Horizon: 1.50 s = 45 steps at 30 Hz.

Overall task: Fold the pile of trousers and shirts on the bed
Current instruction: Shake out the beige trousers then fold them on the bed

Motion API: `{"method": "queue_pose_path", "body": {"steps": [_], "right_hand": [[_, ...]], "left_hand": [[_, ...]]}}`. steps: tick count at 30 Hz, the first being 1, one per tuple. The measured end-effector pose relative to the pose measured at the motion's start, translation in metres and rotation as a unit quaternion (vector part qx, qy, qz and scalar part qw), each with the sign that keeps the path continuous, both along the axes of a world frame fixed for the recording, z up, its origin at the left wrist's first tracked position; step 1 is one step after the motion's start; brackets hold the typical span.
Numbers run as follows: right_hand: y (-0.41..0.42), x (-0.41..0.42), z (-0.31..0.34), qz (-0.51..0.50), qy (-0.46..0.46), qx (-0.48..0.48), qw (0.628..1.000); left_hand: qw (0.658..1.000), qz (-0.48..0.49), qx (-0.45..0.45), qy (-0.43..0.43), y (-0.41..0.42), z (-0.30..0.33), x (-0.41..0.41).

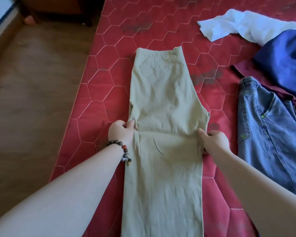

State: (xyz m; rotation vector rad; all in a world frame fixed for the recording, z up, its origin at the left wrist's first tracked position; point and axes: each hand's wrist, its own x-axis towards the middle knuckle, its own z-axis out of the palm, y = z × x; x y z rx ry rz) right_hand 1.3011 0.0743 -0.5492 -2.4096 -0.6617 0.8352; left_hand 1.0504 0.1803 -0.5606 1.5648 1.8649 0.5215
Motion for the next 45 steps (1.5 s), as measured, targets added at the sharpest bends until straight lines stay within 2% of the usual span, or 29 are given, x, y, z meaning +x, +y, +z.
{"method": "queue_pose_path", "body": {"steps": [5,10,11,13,14,16,19,21,23,26,28,30,32,34,35,36,39,41,42,43,45], "right_hand": [[0.036,0.027,0.009,-0.009,-0.018,0.039,0.999],[0.04,0.034,0.002,0.002,-0.06,-0.006,0.998],[0.04,0.033,0.003,-0.001,-0.077,-0.019,0.997],[0.045,0.029,0.008,0.002,-0.168,-0.002,0.986],[0.049,0.027,0.01,0.041,-0.227,0.041,0.972],[0.06,0.016,0.011,0.212,-0.288,0.106,0.928],[0.076,-0.008,0.003,0.468,-0.229,0.056,0.852],[0.086,-0.019,-0.01,0.532,-0.214,0.023,0.819],[0.097,-0.019,-0.021,0.528,-0.248,-0.003,0.812],[0.122,0.0,-0.027,0.442,-0.308,-0.046,0.841],[0.144,0.01,-0.028,0.377,-0.346,-0.064,0.857],[0.166,0.005,-0.026,0.385,-0.359,-0.013,0.85],[0.186,-0.01,-0.027,0.492,-0.316,0.051,0.81],[0.205,-0.016,-0.029,0.585,-0.277,0.064,0.76],[0.219,-0.01,-0.03,0.593,-0.283,0.052,0.752],[0.235,-0.001,-0.032,0.573,-0.307,0.03,0.759],[0.288,0.027,-0.029,0.423,-0.383,-0.051,0.819],[0.309,0.017,-0.026,0.39,-0.396,-0.023,0.831],[0.313,0.005,-0.026,0.422,-0.371,0.025,0.827],[0.314,-0.008,-0.028,0.483,-0.338,0.069,0.805],[0.313,-0.023,-0.035,0.572,-0.305,0.083,0.757]], "left_hand": [[0.998,-0.049,-0.004,-0.03,0.035,0.007,0.011],[1.0,0.018,0.002,-0.002,0.037,-0.001,0.011],[1.0,0.027,-0.007,-0.004,0.038,0.0,0.013],[0.998,0.051,-0.027,-0.026,0.047,0.006,0.019],[0.997,0.057,-0.035,-0.04,0.055,0.01,0.022],[0.997,0.038,-0.038,-0.051,0.07,0.015,0.03],[0.996,0.057,-0.052,-0.049,0.094,0.014,0.044],[0.995,0.085,-0.044,-0.031,0.112,0.012,0.053],[0.996,0.064,0.005,0.059,0.125,0.005,0.059],[0.974,-0.009,0.118,0.193,0.129,-0.012,0.068],[0.958,-0.036,0.177,0.224,0.126,-0.024,0.069],[0.947,-0.099,0.201,0.23,0.127,-0.031,0.066],[0.939,-0.168,0.18,0.24,0.129,-0.033,0.063],[0.943,-0.171,0.136,0.25,0.133,-0.033,0.062],[0.946,-0.162,0.118,0.256,0.134,-0.032,0.062],[0.947,-0.154,0.106,0.261,0.134,-0.032,0.063],[0.95,-0.142,0.086,0.265,0.135,-0.031,0.064],[0.95,-0.144,0.074,0.269,0.135,-0.03,0.064],[0.95,-0.145,0.068,0.268,0.134,-0.03,0.064],[0.95,-0.147,0.063,0.267,0.135,-0.029,0.064],[0.951,-0.15,0.049,0.265,0.137,-0.028,0.064]]}}
